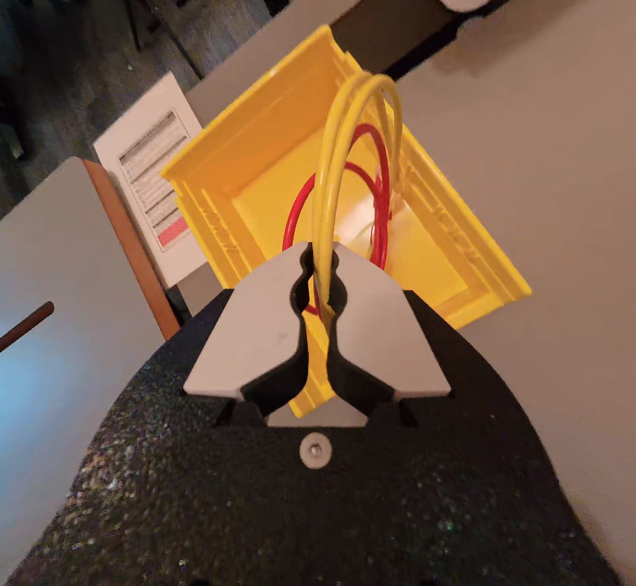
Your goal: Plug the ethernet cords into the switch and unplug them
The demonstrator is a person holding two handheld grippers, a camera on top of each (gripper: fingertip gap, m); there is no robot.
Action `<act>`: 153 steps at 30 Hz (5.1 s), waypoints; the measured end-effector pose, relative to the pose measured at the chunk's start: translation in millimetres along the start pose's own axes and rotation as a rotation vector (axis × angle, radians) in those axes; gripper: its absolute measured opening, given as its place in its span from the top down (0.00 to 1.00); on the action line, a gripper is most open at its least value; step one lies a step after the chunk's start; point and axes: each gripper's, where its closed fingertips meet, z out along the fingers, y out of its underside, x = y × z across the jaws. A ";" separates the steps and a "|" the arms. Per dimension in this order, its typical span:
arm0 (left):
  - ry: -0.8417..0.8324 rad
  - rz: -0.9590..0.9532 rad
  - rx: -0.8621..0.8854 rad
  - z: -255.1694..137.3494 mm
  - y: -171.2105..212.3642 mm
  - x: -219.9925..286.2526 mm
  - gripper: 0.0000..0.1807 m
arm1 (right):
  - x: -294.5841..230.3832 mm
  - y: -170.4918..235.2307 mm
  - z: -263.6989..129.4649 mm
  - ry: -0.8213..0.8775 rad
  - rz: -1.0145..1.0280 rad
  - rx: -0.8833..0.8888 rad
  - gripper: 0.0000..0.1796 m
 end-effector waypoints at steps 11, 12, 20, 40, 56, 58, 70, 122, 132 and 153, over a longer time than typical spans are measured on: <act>0.025 0.089 -0.107 -11.0 9.5 16.1 0.97 | -1.6 -0.1 2.5 -0.013 0.001 0.004 0.65; -0.021 0.084 -0.087 -15.8 4.1 9.1 0.97 | -1.7 0.2 2.6 -0.014 0.003 0.004 0.65; -0.207 0.104 -0.176 -31.8 5.9 -18.1 0.97 | -3.5 0.1 5.4 -0.026 0.002 0.001 0.65; -0.259 0.126 -0.264 -4.5 30.6 -14.2 0.97 | -6.4 -2.9 5.4 -0.037 -0.003 0.007 0.65; -0.300 0.227 -0.365 42.3 70.3 -21.4 0.97 | -6.8 -2.0 4.2 -0.041 0.001 0.007 0.65; -0.277 0.169 -0.347 40.5 68.5 -20.9 0.97 | -6.4 -1.8 3.5 -0.039 0.003 0.009 0.65; -0.256 0.240 -0.418 1.7 52.8 -25.0 0.97 | -5.4 2.9 4.7 -0.043 0.017 0.002 0.65; 0.392 0.102 -0.318 90.5 97.9 84.7 0.78 | 2.5 15.8 -5.1 -0.021 0.054 -0.021 0.65; 0.274 0.187 -0.446 113.0 101.6 104.5 0.90 | -1.7 11.8 -0.9 -0.033 0.037 -0.024 0.65; 0.458 -0.502 0.429 -35.5 -55.3 14.8 0.97 | -5.0 3.5 -2.8 -0.045 0.024 0.006 0.65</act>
